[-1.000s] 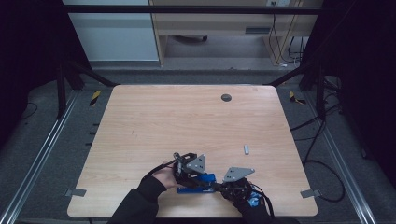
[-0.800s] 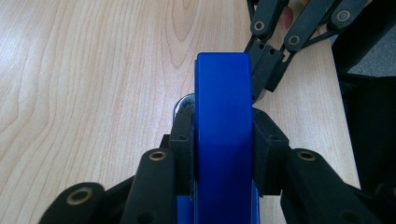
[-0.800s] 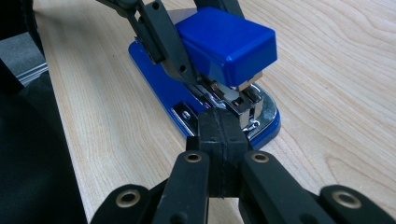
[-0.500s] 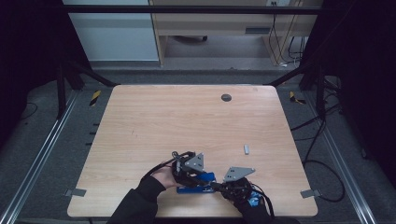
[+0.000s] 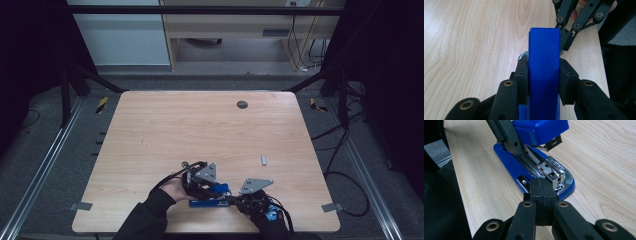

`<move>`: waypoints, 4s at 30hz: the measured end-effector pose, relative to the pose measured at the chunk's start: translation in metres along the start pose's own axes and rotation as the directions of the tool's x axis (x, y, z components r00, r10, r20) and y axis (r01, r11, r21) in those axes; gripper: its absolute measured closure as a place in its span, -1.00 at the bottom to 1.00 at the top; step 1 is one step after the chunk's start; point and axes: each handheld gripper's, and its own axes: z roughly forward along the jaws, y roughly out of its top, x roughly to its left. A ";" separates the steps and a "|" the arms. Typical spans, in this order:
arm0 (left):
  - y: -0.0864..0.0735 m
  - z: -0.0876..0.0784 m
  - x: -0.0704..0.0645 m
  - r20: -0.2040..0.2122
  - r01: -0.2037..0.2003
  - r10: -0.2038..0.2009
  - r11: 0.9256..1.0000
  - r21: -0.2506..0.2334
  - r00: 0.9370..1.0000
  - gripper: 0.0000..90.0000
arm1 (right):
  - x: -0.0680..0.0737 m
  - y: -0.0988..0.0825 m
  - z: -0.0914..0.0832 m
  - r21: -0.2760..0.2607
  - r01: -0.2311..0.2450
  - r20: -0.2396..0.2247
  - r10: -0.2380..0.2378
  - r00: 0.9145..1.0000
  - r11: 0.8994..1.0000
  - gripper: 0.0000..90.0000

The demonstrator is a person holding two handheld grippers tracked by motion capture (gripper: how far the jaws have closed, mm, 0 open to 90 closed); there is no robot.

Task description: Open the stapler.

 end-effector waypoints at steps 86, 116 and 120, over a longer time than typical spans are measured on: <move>-0.090 -0.053 -0.062 -0.449 0.287 -0.592 0.764 -0.578 0.669 0.36 | -0.010 0.013 -0.010 -0.158 0.001 -0.056 -0.010 0.998 0.987 1.00; -0.093 0.014 -0.129 -0.441 0.310 -0.661 0.708 -0.635 0.607 0.99 | -0.010 0.016 -0.010 -0.169 -0.001 -0.066 -0.010 0.998 0.986 1.00; -0.086 0.021 -0.131 -0.446 0.304 -0.648 0.719 -0.625 0.617 0.99 | -0.010 0.016 -0.010 -0.169 -0.001 -0.067 -0.010 0.998 0.986 1.00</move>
